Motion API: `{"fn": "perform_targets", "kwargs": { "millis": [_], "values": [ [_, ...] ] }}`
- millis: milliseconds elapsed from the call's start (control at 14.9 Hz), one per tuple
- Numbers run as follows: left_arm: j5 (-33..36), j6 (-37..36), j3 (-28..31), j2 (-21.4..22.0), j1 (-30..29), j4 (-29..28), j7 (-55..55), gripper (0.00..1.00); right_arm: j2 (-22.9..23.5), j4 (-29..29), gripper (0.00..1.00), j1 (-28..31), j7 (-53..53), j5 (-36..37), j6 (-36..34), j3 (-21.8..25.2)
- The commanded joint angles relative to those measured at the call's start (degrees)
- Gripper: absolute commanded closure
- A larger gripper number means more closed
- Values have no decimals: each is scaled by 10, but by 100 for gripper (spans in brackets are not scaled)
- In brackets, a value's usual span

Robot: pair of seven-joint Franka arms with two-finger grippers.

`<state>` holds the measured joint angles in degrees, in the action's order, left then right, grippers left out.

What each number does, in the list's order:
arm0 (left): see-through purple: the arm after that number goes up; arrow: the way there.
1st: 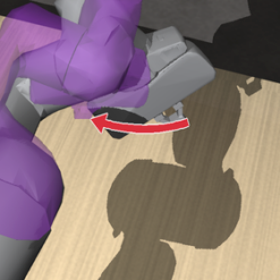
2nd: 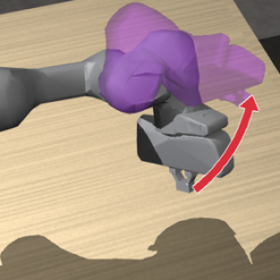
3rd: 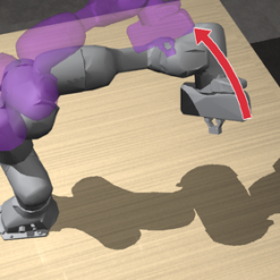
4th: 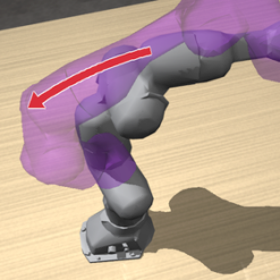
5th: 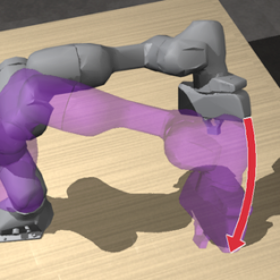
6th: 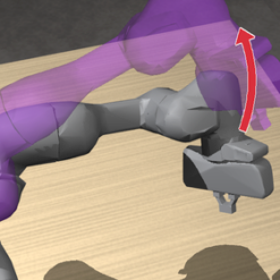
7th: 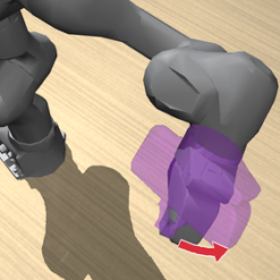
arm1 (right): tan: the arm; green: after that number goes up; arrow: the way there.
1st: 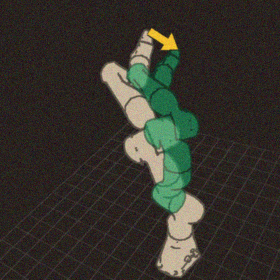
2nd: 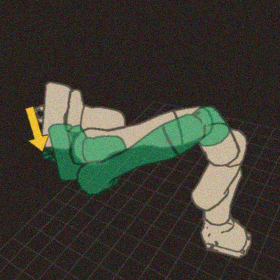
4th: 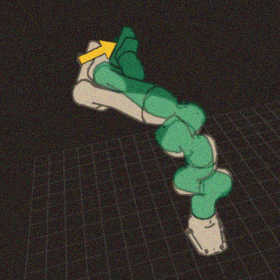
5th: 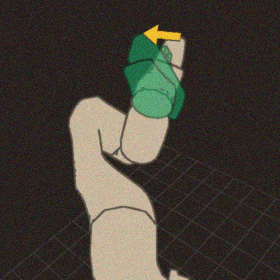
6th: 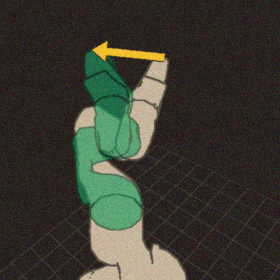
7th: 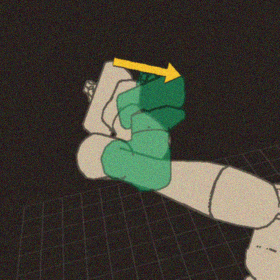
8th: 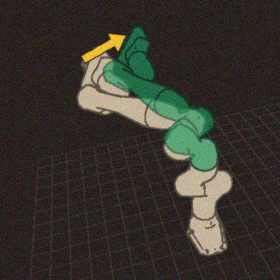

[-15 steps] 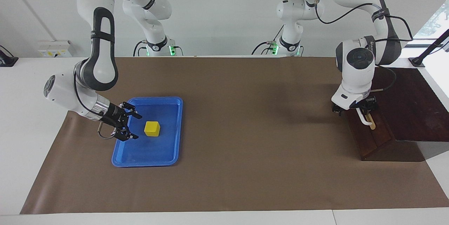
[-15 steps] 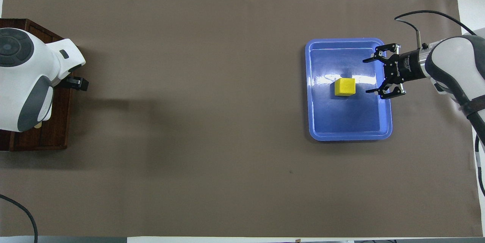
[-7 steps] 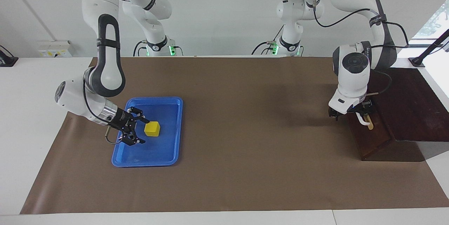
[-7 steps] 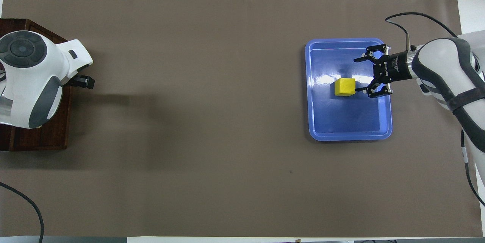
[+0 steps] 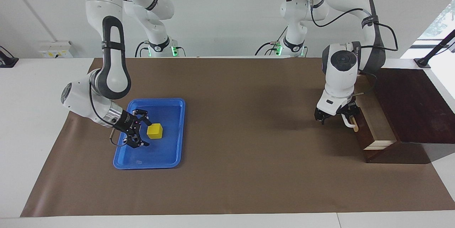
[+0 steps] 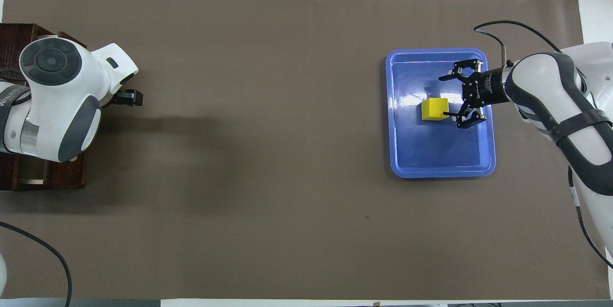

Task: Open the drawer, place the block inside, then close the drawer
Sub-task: 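Grasp the yellow cube with the right gripper while the left gripper withdraws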

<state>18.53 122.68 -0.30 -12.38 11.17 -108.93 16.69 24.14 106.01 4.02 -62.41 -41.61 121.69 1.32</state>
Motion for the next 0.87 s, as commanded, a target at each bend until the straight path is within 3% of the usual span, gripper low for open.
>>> {"fn": "perform_targets", "kwargs": {
  "millis": [0, 403, 805],
  "values": [
    [-31, -28, 2, -11, 38, 22, 33, 0, -8, 19, 0, -4, 8, -12, 19, -1],
    [-48, -37, 2, -10, 81, 24, 84, 0, -8, -2, 0, -9, -1, -8, 7, 0],
    [-48, -67, 2, -12, 76, 49, 86, 0, -13, -12, 0, -15, -10, -2, -1, 0]
  ]
}}
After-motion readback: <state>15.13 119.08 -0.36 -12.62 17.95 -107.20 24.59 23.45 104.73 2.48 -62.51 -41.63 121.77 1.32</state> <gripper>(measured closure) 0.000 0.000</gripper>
